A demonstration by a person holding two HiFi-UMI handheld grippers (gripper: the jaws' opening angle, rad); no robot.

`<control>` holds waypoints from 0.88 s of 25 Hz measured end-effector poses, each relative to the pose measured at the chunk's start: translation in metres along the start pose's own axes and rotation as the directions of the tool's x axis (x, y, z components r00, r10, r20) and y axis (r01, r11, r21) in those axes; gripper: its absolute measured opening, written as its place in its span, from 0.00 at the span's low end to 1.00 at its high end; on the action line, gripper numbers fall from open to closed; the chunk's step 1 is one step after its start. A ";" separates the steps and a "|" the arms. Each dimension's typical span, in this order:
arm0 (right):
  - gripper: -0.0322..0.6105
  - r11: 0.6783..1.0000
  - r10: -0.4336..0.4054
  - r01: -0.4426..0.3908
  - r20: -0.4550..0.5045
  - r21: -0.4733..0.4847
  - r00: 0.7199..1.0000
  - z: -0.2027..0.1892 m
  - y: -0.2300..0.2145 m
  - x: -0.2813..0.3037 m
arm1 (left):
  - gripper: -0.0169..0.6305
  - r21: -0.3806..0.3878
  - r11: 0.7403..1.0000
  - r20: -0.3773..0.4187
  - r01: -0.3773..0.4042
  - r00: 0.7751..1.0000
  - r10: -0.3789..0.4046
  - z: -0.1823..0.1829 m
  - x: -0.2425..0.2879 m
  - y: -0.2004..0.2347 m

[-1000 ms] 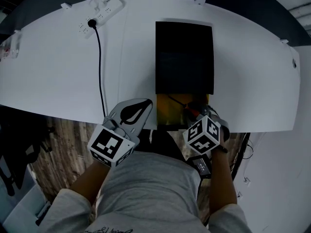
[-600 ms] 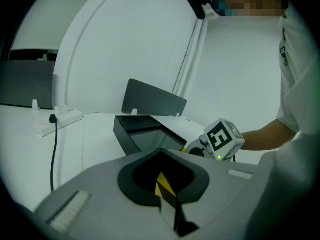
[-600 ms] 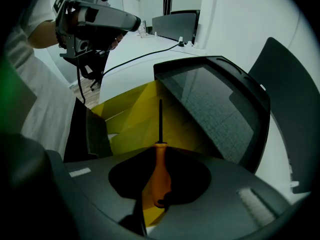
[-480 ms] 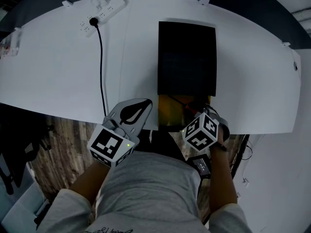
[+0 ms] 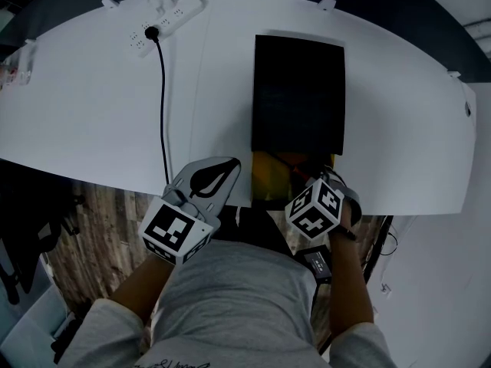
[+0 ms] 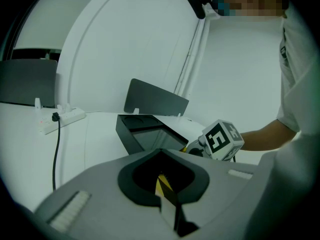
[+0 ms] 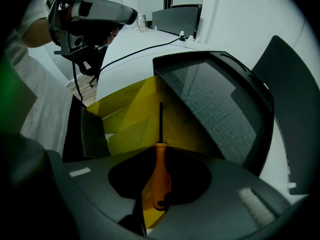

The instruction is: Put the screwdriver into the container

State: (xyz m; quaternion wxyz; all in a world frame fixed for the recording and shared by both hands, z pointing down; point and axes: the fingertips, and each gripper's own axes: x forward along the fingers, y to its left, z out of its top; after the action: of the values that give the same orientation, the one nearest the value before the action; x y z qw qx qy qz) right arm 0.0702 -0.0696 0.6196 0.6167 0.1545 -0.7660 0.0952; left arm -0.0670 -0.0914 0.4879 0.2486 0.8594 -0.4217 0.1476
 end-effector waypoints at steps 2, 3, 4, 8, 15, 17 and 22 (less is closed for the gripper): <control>0.19 1.000 -0.002 0.002 0.000 -0.001 1.000 0.000 0.000 0.000 | 0.03 -0.003 1.000 0.001 0.001 1.000 -0.001 0.000 0.000 0.000; 0.19 1.000 -0.003 0.003 0.000 0.003 1.000 0.001 0.000 -0.001 | 0.03 -0.003 1.000 0.001 0.001 1.000 -0.001 0.001 -0.001 0.000; 0.19 1.000 -0.006 0.006 0.002 0.009 1.000 0.001 -0.001 -0.001 | 0.03 -0.003 1.000 0.002 0.001 1.000 -0.001 0.001 -0.001 0.000; 0.19 1.000 -0.014 0.014 0.012 0.025 1.000 0.001 -0.001 0.000 | 0.03 0.001 1.000 0.001 -0.001 1.000 0.001 0.000 -0.001 0.000; 0.24 0.999 -0.003 0.002 0.028 0.040 1.000 0.001 0.001 -0.002 | 0.03 0.005 1.000 0.002 -0.003 1.000 0.003 0.001 -0.002 -0.002; 0.24 0.999 -0.010 0.008 0.041 0.052 0.999 0.001 0.001 -0.004 | 0.03 0.008 1.000 0.003 -0.002 1.000 0.002 0.003 -0.002 -0.003; 0.24 0.995 -0.022 0.014 0.080 0.096 0.997 0.004 -0.001 -0.012 | 0.03 0.015 1.000 0.004 0.010 1.000 -0.010 0.006 -0.002 -0.008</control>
State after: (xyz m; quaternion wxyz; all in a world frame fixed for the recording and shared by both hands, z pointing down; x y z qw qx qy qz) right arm 0.0691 -0.0707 0.6065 0.5777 0.1944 -0.7837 0.1196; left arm -0.0614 -0.0897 0.4794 0.2419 0.8636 -0.4170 0.1476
